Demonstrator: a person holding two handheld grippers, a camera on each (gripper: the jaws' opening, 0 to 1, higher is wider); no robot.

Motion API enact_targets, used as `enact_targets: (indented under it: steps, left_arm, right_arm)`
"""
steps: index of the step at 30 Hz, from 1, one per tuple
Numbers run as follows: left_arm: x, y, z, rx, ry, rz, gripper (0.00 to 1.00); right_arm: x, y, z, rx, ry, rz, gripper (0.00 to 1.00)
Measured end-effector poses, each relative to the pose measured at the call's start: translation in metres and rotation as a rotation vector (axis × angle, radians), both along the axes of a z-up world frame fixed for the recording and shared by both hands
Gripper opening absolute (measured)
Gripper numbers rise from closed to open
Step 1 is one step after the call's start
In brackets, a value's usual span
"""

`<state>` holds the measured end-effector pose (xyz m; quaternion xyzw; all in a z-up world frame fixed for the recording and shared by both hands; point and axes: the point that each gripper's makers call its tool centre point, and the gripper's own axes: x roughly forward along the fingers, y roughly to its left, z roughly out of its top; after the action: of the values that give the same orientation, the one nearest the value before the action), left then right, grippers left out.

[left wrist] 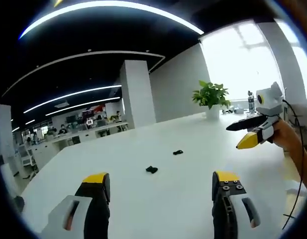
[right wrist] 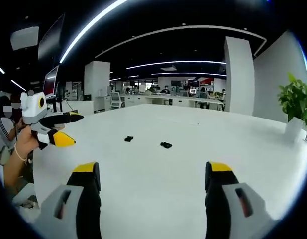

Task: Snap the two parts of the plastic buckle together until the buckle closes and remains connected.

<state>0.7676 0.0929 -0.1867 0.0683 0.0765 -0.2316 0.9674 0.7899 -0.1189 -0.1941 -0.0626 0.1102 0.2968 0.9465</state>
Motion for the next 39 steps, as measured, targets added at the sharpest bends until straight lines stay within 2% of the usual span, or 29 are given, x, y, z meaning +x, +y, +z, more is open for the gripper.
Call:
enact_targets:
  steps: [4,5,11,14,17,24,29,36,39]
  left_arm:
    - [0.014,0.002,-0.001,0.001,-0.016,0.003,0.86]
    - [0.017,0.001,-0.002,0.005,-0.018,-0.006,0.86]
    - [0.032,-0.007,-0.004,0.001,-0.034,-0.046,0.90]
    - [0.038,-0.012,-0.007,0.050,-0.024,-0.066,0.90]
    - [0.040,-0.015,-0.007,0.062,-0.026,-0.078,0.90]
    - [0.054,-0.019,-0.010,0.021,-0.019,-0.072,0.89]
    - [0.065,-0.021,-0.009,0.041,-0.034,-0.064,0.89]
    - [0.074,-0.022,-0.008,0.029,-0.031,-0.065,0.88]
    - [0.083,-0.020,-0.014,0.059,-0.016,-0.057,0.87]
  right_arm:
    - [0.008,0.006,0.000,-0.007,0.006,0.017,0.87]
    - [0.009,0.009,-0.002,-0.022,0.023,0.031,0.87]
    - [0.024,0.025,-0.003,-0.093,0.034,0.078,0.87]
    - [0.029,0.031,-0.004,-0.115,0.042,0.092,0.87]
    - [0.033,0.035,-0.003,-0.100,0.041,0.105,0.87]
    - [0.043,0.037,-0.004,-0.055,0.038,0.092,0.87]
    - [0.051,0.037,-0.002,-0.034,0.036,0.073,0.86]
    - [0.059,0.039,0.007,-0.031,0.008,0.072,0.86]
    - [0.068,0.036,0.011,-0.032,-0.006,0.055,0.85]
